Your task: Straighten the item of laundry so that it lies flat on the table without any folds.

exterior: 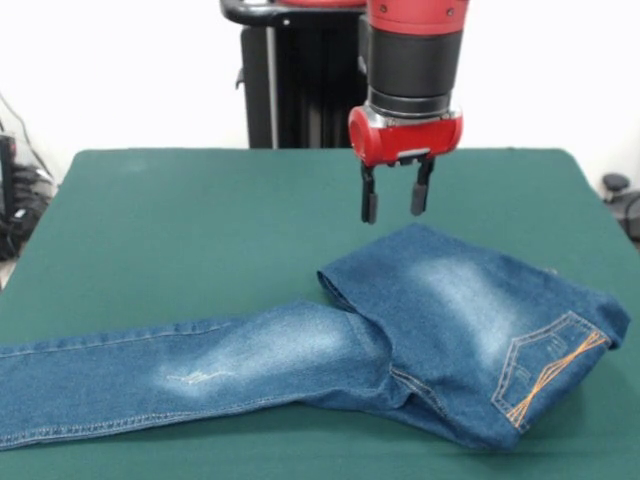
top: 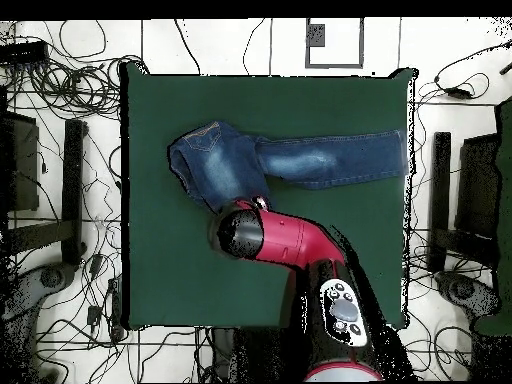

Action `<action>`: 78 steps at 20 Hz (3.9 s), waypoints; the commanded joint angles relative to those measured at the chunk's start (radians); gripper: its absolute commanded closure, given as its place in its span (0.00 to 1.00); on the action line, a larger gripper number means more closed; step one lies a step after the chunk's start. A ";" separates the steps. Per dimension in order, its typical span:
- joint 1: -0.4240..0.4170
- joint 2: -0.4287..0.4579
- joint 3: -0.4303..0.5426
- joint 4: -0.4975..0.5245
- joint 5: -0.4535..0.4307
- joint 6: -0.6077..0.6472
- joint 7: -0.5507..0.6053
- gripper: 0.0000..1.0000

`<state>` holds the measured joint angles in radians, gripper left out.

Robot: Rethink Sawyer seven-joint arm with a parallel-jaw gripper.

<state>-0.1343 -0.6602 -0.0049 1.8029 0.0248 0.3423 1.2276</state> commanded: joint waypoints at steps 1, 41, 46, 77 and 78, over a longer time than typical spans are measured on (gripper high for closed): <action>0.035 0.058 0.084 0.126 0.052 -0.082 0.286 0.00; 0.043 0.080 0.127 0.177 0.131 -0.232 0.290 0.00; 0.045 0.080 0.129 0.178 0.139 -0.232 0.295 0.00; 0.080 0.093 0.129 0.157 0.167 -0.225 0.289 0.00; 0.079 0.096 0.128 0.154 0.163 -0.229 0.284 0.00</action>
<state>-0.0916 -0.6584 -0.0003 1.9057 0.1370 0.1514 1.2276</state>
